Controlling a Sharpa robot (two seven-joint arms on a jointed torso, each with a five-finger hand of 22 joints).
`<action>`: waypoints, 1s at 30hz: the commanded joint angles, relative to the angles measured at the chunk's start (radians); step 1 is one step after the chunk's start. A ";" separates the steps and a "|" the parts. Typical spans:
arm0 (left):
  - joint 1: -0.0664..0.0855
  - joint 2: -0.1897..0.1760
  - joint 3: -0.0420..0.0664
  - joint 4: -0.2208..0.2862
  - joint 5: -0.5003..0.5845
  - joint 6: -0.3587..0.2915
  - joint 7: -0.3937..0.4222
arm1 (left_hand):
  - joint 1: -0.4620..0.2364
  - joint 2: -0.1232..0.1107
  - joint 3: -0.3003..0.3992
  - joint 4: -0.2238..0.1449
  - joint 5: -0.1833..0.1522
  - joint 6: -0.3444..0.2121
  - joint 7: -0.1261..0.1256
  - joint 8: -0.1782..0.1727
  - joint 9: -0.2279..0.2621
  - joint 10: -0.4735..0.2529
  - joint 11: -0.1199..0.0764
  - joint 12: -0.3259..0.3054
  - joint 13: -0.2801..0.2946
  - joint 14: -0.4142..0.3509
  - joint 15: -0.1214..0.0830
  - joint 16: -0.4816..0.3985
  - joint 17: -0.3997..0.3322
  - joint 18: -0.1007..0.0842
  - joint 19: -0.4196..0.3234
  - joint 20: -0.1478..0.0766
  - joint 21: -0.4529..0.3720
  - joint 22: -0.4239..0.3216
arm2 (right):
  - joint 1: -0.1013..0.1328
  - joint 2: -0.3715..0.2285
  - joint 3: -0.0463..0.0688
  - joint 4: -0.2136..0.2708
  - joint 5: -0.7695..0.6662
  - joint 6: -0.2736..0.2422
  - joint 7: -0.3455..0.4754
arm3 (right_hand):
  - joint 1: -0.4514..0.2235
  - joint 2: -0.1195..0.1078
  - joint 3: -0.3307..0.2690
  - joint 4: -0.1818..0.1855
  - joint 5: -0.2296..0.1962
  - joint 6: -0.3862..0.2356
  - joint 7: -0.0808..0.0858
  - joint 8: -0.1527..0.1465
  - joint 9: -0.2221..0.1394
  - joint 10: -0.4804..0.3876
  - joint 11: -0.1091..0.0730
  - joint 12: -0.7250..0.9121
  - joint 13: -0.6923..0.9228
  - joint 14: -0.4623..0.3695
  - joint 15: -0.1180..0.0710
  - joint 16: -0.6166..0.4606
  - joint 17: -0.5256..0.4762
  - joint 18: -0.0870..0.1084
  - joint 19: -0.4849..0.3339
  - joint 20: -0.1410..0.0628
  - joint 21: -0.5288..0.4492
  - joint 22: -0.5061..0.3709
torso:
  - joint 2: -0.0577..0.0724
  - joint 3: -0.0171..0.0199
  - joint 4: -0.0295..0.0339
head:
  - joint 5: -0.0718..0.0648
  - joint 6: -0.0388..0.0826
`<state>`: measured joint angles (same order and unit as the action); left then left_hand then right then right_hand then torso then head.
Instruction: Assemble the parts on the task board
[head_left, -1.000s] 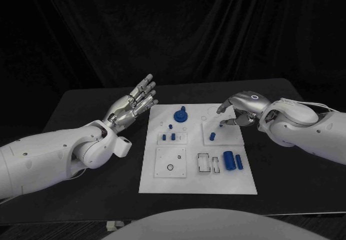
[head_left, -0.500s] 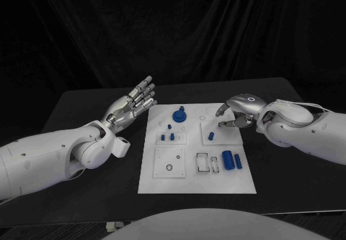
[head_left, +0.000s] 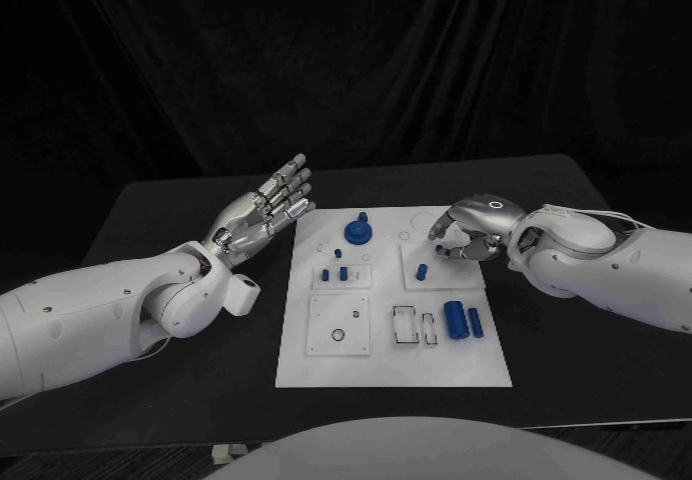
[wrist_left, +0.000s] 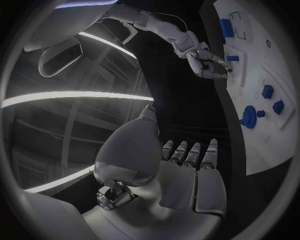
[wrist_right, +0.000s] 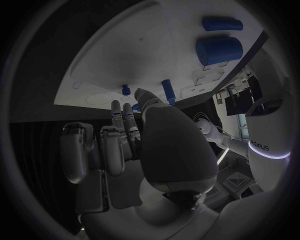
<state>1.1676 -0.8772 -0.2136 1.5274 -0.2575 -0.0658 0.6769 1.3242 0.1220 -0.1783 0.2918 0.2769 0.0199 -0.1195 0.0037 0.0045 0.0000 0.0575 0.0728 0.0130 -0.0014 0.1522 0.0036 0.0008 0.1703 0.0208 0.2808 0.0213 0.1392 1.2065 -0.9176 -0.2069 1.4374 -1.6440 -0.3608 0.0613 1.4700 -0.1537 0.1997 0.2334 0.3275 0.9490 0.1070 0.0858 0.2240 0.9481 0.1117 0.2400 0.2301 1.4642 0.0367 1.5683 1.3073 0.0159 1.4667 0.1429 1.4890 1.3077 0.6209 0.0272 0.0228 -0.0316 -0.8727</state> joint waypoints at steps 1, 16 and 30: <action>-0.002 0.001 0.001 0.000 0.010 0.014 0.143 | 0.017 0.003 -0.007 -0.001 0.012 0.002 0.004 0.002 0.001 0.003 0.006 0.006 0.002 0.001 0.008 -0.004 -0.001 0.008 0.002 0.005 -0.002 0.002 | -0.004 0.004 0.001 -0.005 -0.008 0.003 -0.027 | 0.011 0.004 0.009 -0.003 0.006 0.018 0.003 0.004 0.004 0.013 0.001 0.005 -0.002 0.104 0.001 -0.002 0.256 0.011 0.047 0.001 -0.007 0.227 | 0.000 -0.0003 -0.0003 | -0.001 0.000; -0.002 0.002 0.001 0.001 0.010 0.017 0.136 | 0.084 0.012 -0.019 -0.005 0.081 0.005 0.008 0.002 0.002 0.003 0.011 0.011 0.002 0.001 0.014 -0.004 -0.001 0.008 0.005 0.006 0.000 0.004 | -0.008 0.017 0.001 -0.019 -0.008 0.011 -0.028 | 0.019 -0.013 0.091 -0.042 0.180 0.053 0.002 0.033 0.033 0.050 -0.007 0.020 -0.013 0.102 -0.006 -0.004 0.253 0.011 0.046 -0.006 -0.008 0.227 | 0.000 -0.0003 0.0005 | -0.003 0.000; -0.005 0.007 0.001 -0.003 0.010 0.024 0.132 | 0.098 0.014 -0.022 -0.005 0.095 0.007 0.014 0.003 0.002 0.003 0.014 0.012 0.002 0.001 0.021 -0.004 -0.001 0.007 0.006 0.009 0.001 0.008 | -0.012 0.022 0.001 -0.028 -0.008 0.038 -0.036 | -0.015 -0.025 0.114 -0.054 0.142 0.030 -0.005 0.032 0.046 0.078 -0.017 0.052 0.003 0.101 -0.014 -0.006 0.249 0.012 0.044 -0.013 -0.010 0.226 | 0.000 -0.0002 0.0003 | -0.003 0.000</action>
<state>1.1638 -0.8726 -0.2136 1.5236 -0.2564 -0.0550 0.6774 1.4111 0.1352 -0.1942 0.2868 0.3657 0.0270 -0.1124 0.0038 0.0051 0.0002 0.0648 0.0812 0.0137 -0.0013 0.1664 0.0036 0.0016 0.1702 0.0261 0.2861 0.0213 0.1460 1.1984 -0.8955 -0.2060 1.4113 -1.6445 -0.3435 0.0498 1.4660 -0.1794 0.3093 0.1794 0.4713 0.9853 0.1026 0.1141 0.2688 1.0188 0.0964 0.2875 0.2324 1.4642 0.0291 1.5683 1.3073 0.0159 1.4667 0.1356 1.4851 1.3074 0.6208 0.0269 0.0233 -0.0356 -0.8727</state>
